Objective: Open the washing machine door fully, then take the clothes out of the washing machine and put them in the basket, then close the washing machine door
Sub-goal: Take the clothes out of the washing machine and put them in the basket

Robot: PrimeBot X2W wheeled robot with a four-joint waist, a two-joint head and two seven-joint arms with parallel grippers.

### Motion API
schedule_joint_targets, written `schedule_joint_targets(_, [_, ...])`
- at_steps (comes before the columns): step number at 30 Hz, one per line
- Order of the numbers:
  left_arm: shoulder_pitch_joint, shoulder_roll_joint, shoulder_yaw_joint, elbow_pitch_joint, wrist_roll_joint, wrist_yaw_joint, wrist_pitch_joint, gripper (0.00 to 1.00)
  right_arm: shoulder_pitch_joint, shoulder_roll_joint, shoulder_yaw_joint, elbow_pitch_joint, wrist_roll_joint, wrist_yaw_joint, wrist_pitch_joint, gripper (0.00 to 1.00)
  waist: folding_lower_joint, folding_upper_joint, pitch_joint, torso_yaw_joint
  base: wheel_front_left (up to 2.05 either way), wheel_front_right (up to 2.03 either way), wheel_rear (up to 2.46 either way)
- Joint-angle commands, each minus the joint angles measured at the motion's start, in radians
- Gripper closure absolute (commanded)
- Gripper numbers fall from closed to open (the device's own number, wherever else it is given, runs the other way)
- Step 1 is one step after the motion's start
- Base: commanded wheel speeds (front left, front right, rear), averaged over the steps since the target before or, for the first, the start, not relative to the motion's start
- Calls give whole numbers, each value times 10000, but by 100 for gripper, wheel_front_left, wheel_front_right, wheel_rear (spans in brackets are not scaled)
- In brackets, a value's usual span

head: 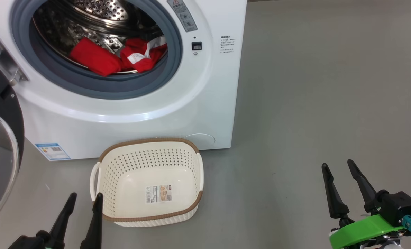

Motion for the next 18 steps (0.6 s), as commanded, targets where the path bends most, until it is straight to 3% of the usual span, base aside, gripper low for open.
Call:
schedule_joint_targets(1, [-150,237,357,-268,-46,15,-49,0,-104,-106,229,-258,-61,62,-92,0,0,0,-7,16,0,0,0])
schedule_joint_targets(11, [-213,155,455,-248,53,15,-49,0,-175,-166,293,-224,-20,62,-92,0,0,0,32,59,3,-6,2])
schedule_joint_targets(18, [-343,211,477,-210,16,15,-49,0,-284,-155,343,-206,-23,62,-92,0,0,0,139,77,74,-87,12])
